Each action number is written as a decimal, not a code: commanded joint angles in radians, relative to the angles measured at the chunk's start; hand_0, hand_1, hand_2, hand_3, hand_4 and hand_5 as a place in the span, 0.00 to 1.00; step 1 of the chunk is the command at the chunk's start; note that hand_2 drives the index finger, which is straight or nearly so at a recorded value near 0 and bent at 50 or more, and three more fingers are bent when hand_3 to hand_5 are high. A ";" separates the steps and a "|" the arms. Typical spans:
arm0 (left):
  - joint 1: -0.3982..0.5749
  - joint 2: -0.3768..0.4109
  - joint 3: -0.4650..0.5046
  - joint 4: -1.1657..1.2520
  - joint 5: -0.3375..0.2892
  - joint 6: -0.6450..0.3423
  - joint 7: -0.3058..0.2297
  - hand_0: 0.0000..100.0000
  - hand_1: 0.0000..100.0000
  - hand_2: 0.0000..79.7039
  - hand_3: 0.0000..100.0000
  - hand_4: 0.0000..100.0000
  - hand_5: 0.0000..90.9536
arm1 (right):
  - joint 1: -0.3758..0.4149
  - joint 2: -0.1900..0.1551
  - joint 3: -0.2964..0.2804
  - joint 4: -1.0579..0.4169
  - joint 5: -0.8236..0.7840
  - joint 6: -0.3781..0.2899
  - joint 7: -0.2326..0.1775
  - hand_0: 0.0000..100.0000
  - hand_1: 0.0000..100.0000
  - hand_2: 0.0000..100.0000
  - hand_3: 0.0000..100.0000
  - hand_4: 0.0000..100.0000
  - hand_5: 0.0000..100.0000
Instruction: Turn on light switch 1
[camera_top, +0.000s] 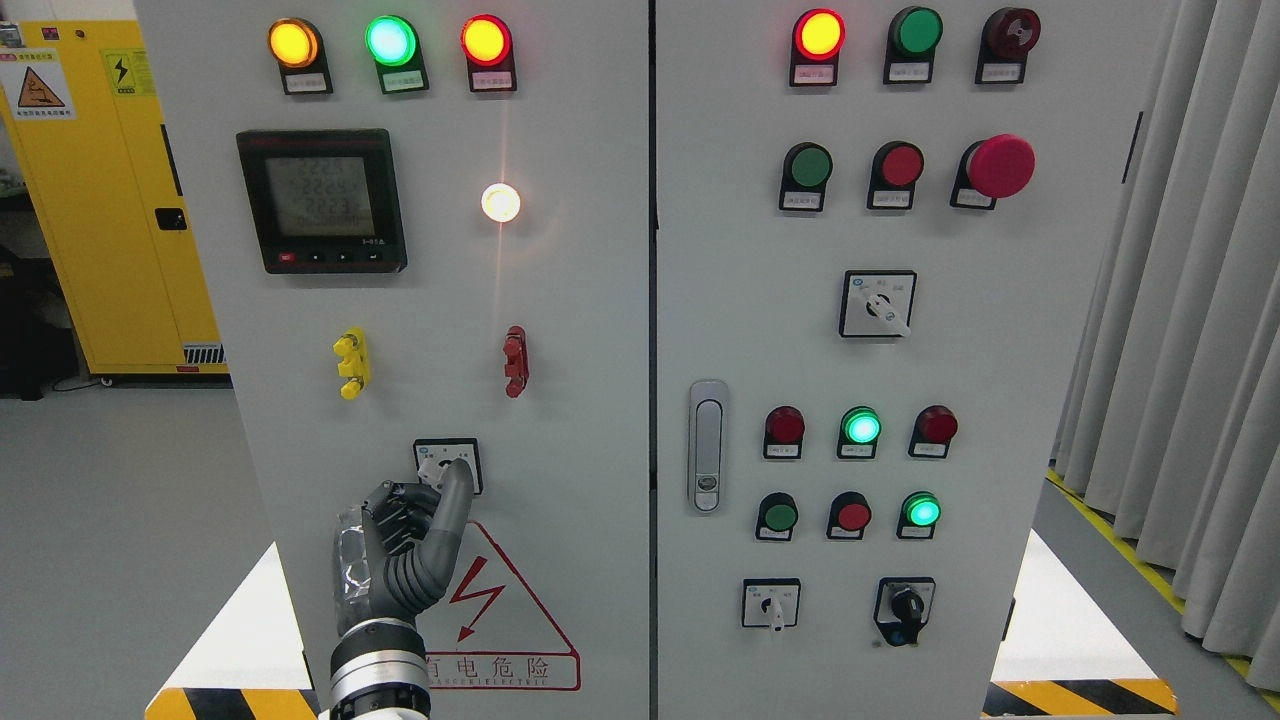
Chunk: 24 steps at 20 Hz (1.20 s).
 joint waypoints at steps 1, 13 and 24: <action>0.014 0.003 -0.001 -0.006 0.002 -0.003 0.020 0.09 0.46 0.82 0.93 0.89 0.94 | 0.000 0.000 0.000 0.000 0.000 0.000 0.001 0.00 0.50 0.04 0.00 0.00 0.00; 0.163 0.015 -0.001 -0.043 0.014 -0.158 0.042 0.02 0.42 0.86 0.95 0.90 0.94 | 0.000 0.000 0.000 0.000 0.000 0.000 0.001 0.00 0.50 0.04 0.00 0.00 0.00; 0.584 0.079 0.127 0.058 0.145 -0.590 -0.128 0.00 0.36 0.83 0.97 0.95 0.94 | 0.000 0.000 0.000 0.000 0.000 0.000 0.001 0.00 0.50 0.04 0.00 0.00 0.00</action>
